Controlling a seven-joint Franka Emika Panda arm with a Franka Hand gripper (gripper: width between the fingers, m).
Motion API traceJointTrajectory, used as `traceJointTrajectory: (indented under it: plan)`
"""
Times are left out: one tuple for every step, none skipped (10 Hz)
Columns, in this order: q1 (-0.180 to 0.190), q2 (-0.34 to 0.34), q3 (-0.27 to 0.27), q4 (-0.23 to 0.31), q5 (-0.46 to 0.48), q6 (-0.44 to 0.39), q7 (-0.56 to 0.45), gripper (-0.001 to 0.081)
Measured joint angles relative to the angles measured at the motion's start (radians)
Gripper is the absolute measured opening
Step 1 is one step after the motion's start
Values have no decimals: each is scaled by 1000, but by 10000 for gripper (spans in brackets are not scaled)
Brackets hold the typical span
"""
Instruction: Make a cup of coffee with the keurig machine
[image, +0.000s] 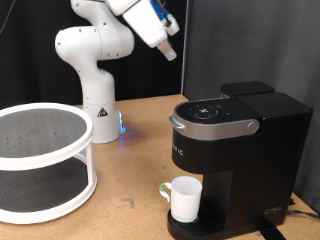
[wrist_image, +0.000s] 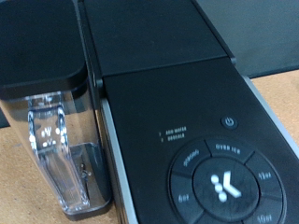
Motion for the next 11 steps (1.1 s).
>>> traceJointTrajectory:
  plan:
    - [-1, 42, 10, 36, -8, -15, 24, 800]
    - [-1, 40, 10, 32, -3, -5, 17, 800]
    - [1, 38, 10, 32, 17, 5, 4, 800]
    - [5, 37, 12, 42, 19, 10, -33, 800]
    - [14, 39, 19, 64, -6, 10, -81, 800]
    - [16, 44, 38, 94, -80, 13, -95, 800]
    - [16, 55, 64, 125, -146, 18, -87, 800]
    - [16, 71, 84, 157, -170, 19, -79, 800]
    - [16, 92, 101, 184, -171, 52, -57, 800]
    - [16, 112, 114, 210, -171, 73, -32, 800]
    - [17, 132, 121, 237, -171, 73, -14, 800]
